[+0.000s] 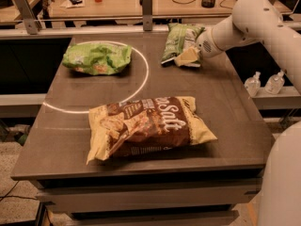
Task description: Move green jalapeno chip bag near green rice chip bag
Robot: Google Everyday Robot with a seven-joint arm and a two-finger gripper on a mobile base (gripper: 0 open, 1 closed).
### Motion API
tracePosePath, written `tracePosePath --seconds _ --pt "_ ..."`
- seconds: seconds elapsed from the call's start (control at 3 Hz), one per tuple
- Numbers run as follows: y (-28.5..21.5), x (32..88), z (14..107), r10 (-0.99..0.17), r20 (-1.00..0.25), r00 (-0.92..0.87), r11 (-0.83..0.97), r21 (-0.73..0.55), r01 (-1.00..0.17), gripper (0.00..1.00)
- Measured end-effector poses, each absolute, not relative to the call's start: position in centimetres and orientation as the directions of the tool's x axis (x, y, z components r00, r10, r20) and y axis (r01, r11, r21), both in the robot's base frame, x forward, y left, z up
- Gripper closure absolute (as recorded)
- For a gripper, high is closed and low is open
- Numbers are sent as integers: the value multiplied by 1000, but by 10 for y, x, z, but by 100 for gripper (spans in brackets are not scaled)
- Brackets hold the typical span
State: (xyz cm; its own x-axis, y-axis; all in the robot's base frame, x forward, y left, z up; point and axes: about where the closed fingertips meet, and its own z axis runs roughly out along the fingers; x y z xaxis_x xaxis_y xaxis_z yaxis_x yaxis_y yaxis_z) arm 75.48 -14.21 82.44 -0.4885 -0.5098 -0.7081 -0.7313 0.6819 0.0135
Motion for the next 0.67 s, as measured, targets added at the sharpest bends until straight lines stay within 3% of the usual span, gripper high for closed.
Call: tracePosePath --seconds 0.33,0.67 --pt "-142 755 826 -510 -708 -488 682 14 -731 100" --pt "-142 755 828 -510 -708 -488 682 14 -731 100"
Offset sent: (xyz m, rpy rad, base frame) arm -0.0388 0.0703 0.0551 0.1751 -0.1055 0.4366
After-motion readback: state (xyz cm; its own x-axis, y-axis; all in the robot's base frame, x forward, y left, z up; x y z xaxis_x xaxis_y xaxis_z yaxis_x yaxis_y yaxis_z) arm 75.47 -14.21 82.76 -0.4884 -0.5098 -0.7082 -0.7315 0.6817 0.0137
